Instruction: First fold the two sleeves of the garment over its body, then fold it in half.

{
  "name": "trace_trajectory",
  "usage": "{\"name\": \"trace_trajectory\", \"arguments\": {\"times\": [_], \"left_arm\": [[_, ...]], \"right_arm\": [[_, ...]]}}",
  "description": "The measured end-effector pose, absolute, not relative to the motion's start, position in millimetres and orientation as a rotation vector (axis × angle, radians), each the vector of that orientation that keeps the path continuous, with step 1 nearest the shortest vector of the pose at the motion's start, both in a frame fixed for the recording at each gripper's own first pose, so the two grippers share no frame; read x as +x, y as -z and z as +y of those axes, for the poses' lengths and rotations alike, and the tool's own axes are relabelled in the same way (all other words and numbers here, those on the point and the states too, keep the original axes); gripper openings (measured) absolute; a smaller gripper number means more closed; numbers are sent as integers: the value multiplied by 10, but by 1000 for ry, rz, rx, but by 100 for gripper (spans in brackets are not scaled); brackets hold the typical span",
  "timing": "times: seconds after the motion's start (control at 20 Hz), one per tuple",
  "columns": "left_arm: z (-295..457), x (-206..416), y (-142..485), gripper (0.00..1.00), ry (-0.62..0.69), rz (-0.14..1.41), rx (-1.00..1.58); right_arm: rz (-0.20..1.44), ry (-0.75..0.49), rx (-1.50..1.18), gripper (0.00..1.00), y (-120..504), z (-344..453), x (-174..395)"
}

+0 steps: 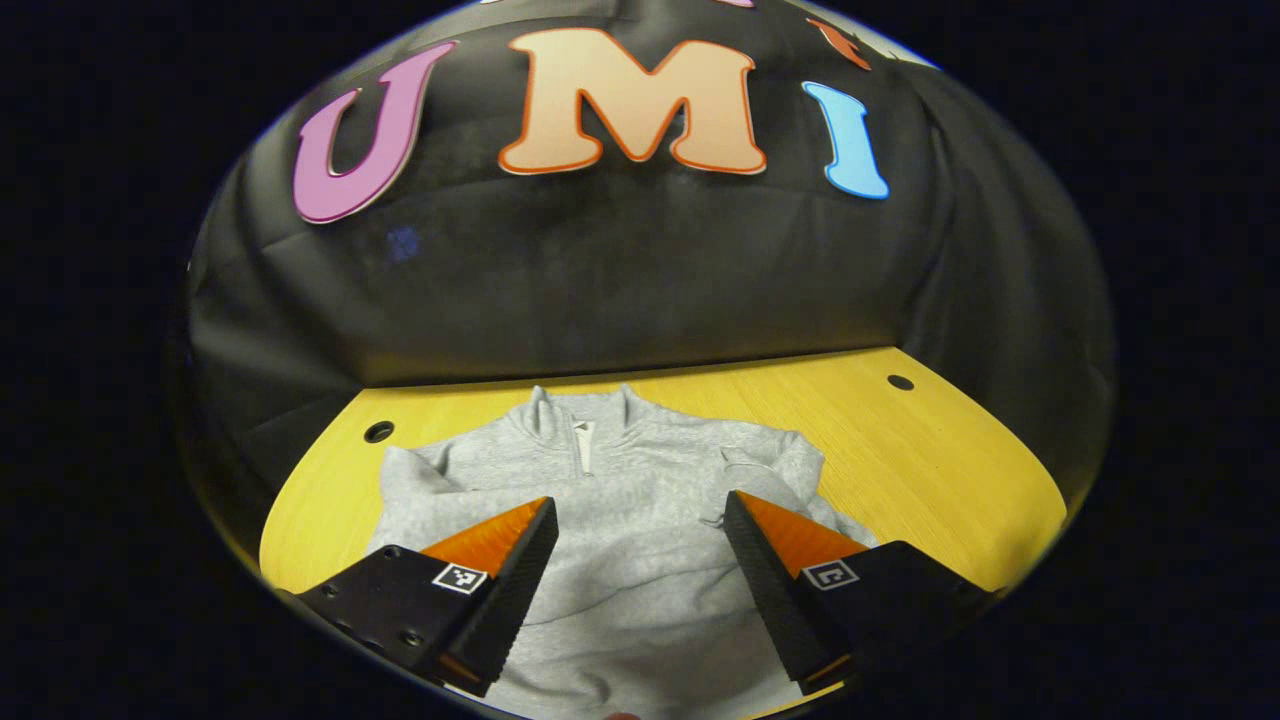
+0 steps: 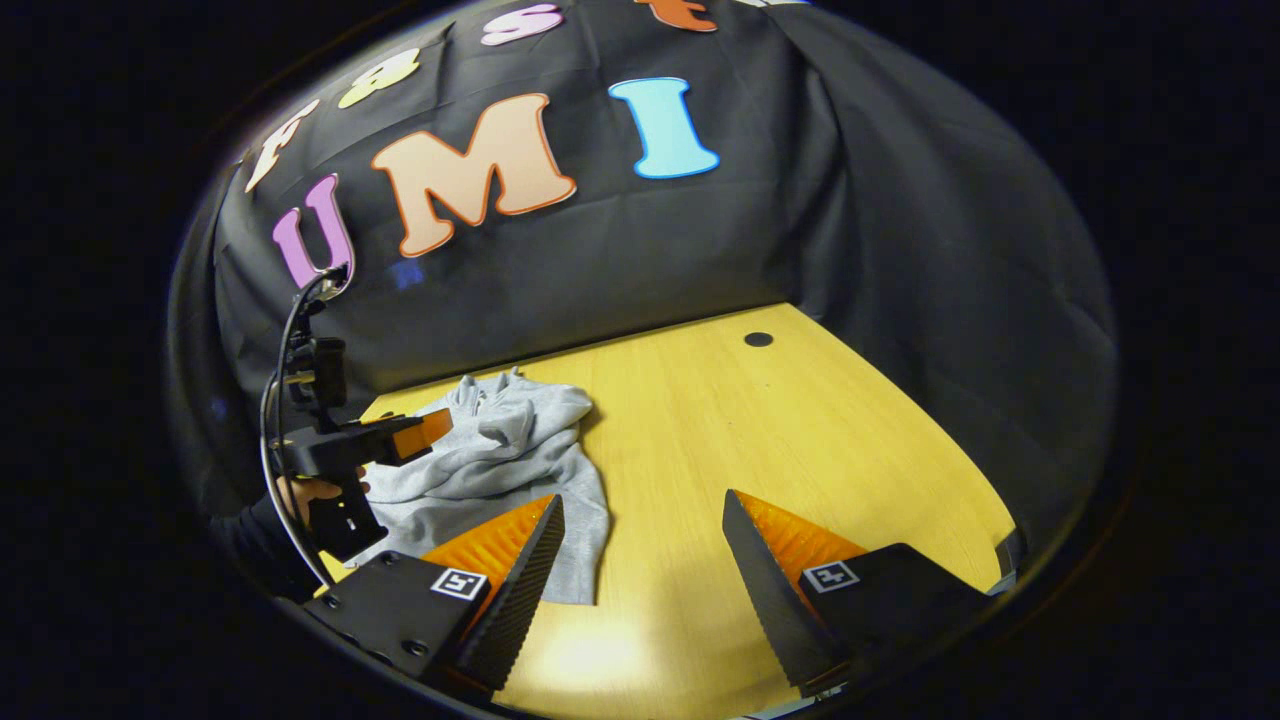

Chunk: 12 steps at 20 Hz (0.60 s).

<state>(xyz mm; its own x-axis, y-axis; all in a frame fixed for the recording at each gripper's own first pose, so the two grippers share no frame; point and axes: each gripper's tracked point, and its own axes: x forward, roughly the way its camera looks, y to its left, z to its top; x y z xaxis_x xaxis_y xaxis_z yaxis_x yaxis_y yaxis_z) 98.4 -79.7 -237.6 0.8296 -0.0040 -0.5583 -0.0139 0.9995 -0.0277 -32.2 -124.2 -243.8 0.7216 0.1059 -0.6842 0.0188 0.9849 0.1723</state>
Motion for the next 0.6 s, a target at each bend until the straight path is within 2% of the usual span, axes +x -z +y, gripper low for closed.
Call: {"name": "trace_trajectory", "arguments": {"times": [0.25, 0.6], "left_arm": [[-250, 671, 2175, 98, -57, 564, -45], [598, 235, 2050, 97, -156, 544, -50]], "right_arm": [[777, -113, 157, 99, 2569, -860, -151], [775, -136, 112, 99, 2700, -660, 90]]}}
